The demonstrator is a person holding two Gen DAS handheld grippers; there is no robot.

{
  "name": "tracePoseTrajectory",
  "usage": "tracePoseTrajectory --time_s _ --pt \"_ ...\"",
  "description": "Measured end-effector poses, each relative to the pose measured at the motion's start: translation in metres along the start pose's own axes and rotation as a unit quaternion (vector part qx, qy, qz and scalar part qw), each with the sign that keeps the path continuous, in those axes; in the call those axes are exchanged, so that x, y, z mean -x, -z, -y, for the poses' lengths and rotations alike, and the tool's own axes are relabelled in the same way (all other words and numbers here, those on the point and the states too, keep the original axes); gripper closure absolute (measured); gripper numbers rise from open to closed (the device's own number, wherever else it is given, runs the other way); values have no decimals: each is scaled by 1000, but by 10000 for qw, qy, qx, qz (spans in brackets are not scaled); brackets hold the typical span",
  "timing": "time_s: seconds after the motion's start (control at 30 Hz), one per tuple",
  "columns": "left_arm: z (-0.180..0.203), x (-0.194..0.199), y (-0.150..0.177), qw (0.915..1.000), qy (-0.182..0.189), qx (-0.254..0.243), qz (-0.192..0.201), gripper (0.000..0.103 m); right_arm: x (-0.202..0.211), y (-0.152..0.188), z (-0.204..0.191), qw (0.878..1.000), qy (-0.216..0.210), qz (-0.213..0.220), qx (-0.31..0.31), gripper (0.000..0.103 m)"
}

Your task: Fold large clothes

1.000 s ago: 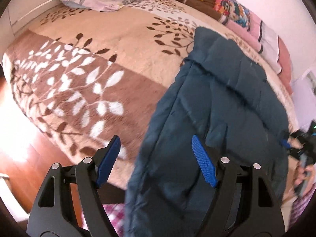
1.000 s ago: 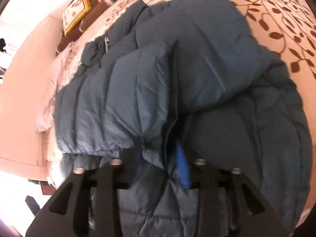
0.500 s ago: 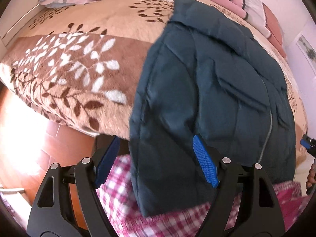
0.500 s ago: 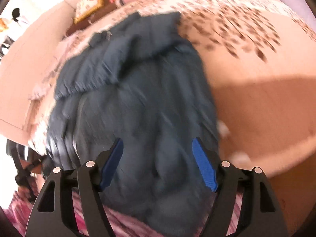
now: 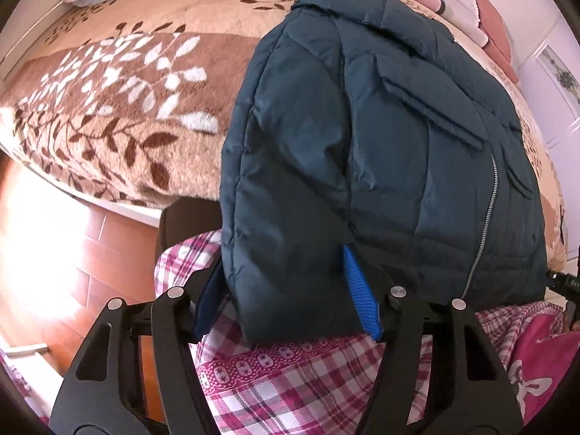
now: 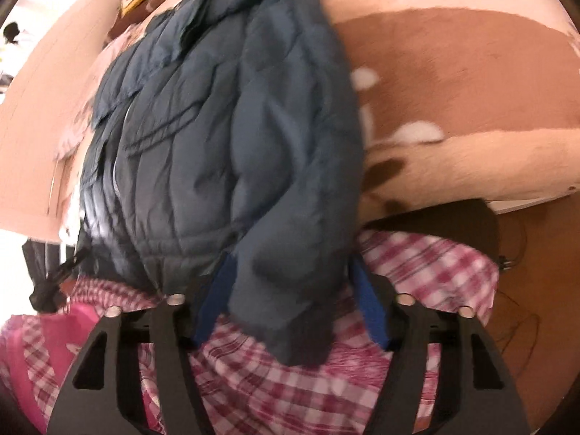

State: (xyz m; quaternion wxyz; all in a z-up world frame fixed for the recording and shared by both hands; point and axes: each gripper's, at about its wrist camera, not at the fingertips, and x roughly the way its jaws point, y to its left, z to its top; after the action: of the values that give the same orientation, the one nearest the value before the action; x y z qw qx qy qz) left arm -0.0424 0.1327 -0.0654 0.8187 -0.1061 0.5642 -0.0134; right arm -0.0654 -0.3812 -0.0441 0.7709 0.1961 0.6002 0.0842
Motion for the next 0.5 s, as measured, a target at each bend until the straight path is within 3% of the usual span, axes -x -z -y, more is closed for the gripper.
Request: tracePoseTrajectory --time_s 0.1,0.2,0.27,0.37,0.5 --pt "-4 0 0 10000 55 80 7 46 -9 4 2 9999 -13 -155 -16 59" --pt "-4 0 4 9999 155 60 -26 67 -12 6 7 9997 -54 -211 -102 74" --pt "-3 3 4 9996 263 62 -2 86 -11 7 8 9997 -151 -177 -104 85" --pt "-3 13 0 9990 406 163 86 93 -2 6 5 9993 -377 -33 -74 92" --pt "2 40 -7 9976 557 98 393 94 23 2 -3 9961 -806 352 -87 93"
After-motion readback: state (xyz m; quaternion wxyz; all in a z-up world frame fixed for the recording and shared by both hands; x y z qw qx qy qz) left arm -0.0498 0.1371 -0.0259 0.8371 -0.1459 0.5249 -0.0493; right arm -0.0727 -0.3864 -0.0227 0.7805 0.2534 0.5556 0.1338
